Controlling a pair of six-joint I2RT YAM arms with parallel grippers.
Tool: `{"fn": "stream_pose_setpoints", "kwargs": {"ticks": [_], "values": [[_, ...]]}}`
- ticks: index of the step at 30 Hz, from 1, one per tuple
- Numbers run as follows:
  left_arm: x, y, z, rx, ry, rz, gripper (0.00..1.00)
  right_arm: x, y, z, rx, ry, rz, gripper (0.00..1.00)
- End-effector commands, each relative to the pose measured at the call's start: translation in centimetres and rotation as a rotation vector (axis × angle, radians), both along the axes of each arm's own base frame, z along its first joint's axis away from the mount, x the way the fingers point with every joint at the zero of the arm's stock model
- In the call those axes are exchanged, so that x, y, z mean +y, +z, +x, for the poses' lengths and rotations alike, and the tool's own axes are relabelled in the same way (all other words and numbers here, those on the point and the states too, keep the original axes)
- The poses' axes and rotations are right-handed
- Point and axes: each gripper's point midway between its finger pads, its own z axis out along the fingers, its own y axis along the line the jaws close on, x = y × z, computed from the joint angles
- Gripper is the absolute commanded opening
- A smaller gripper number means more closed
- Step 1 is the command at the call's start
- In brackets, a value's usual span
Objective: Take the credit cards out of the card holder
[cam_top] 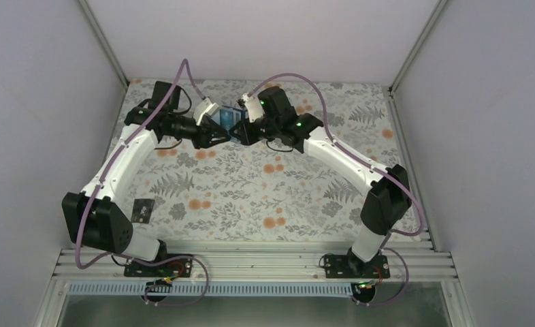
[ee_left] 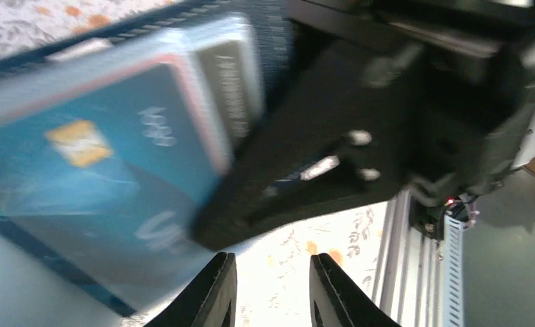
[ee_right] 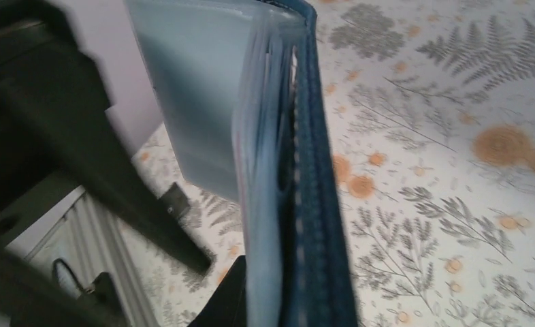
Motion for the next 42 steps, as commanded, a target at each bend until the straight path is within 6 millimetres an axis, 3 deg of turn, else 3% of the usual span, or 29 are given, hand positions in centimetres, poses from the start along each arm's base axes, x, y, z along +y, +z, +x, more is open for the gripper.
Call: {"fn": "stream_pose_setpoints", "kwargs": {"ticks": [1,3,12,19,21,24,27,36,42], "values": [[1.3,1.7,1.6,-0.04,0.05,-0.073,0.26,1.3,4.5,-2.5,-0.098,0.154,0.142,0.04],[2.0,1.9,1.9,-0.041,0.062,-0.087,0.25,1.0,5.9,-3.5,-0.128,0.19,0.175,0.04],[2.8,3.0,1.0,-0.094,0.055,-0.086,0.25,0.8,8.4,-6.2,-0.206,0.315,0.258,0.04],[0.7,4.5,-1.0,-0.086,-0.078,-0.181,0.26,1.0,9.5,-7.6,-0.229,0.393,0.315,0.04],[-0.3,5.6,-2.4,-0.105,-0.151,-0.211,0.21,1.0,9.3,-7.5,-0.229,0.391,0.31,0.04],[-0.6,7.7,-4.5,-0.141,-0.231,-0.273,0.03,1.0,8.7,-7.3,-0.223,0.385,0.296,0.04],[-0.5,8.3,-5.5,-0.147,-0.253,-0.296,0.02,0.9,8.3,-7.1,-0.221,0.38,0.289,0.05],[0.8,7.1,-5.5,-0.142,-0.215,-0.277,0.02,-1.3,8.1,-6.9,-0.25,0.355,0.299,0.39],[1.0,6.7,-5.8,-0.144,-0.222,-0.271,0.02,-2.4,9.2,-7.9,-0.296,0.378,0.312,0.43]]}}
